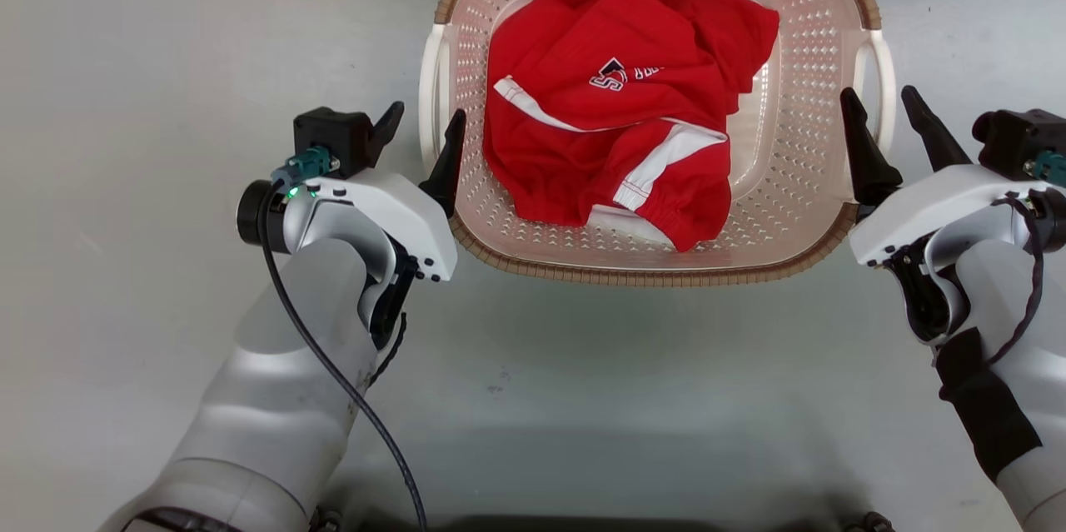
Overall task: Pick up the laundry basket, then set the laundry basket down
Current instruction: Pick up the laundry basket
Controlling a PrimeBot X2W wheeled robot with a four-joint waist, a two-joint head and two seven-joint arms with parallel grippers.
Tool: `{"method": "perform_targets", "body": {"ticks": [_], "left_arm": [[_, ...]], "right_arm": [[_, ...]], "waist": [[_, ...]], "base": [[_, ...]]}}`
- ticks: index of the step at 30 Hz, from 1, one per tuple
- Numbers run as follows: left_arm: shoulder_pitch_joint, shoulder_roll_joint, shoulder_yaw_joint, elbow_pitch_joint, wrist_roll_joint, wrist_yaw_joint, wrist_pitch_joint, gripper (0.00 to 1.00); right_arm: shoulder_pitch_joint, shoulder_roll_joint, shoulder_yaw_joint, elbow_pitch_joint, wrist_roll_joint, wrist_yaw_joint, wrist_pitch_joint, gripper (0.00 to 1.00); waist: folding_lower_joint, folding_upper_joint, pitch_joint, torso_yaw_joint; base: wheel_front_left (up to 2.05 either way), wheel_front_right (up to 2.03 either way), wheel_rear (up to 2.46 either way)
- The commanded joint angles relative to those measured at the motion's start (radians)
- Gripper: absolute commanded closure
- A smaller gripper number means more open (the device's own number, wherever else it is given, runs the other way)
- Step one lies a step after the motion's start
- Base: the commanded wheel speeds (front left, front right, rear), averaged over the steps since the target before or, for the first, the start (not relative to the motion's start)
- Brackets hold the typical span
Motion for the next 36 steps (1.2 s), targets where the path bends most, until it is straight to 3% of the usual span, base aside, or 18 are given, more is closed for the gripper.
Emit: {"method": "perform_targets", "body": {"ticks": [1,17,36], "left_arm": [[-0.009,0.026,0.006,0.009,-0.010,-0.007,-0.009,0.00],[-0.115,0.025,-0.075,0.084,-0.070,-0.007,-0.009,0.00],[-0.135,0.027,-0.094,0.081,-0.092,-0.007,-0.009,0.00]], "right_arm": [[0.011,0.004,0.033,0.004,0.021,0.004,-0.013,0.00],[-0.081,0.004,0.148,0.028,0.152,0.004,-0.013,0.00],[-0.105,0.004,0.181,0.032,0.175,0.004,-0.013,0.00]], "waist": [[-0.0001,0.0000,0.018,-0.003],[-0.0001,0.0000,0.114,0.005],[-0.0001,0.0000,0.115,0.006]], "base": [[0.00,0.00,0.00],[0.00,0.00,0.00],[0.00,0.00,0.00]]}}
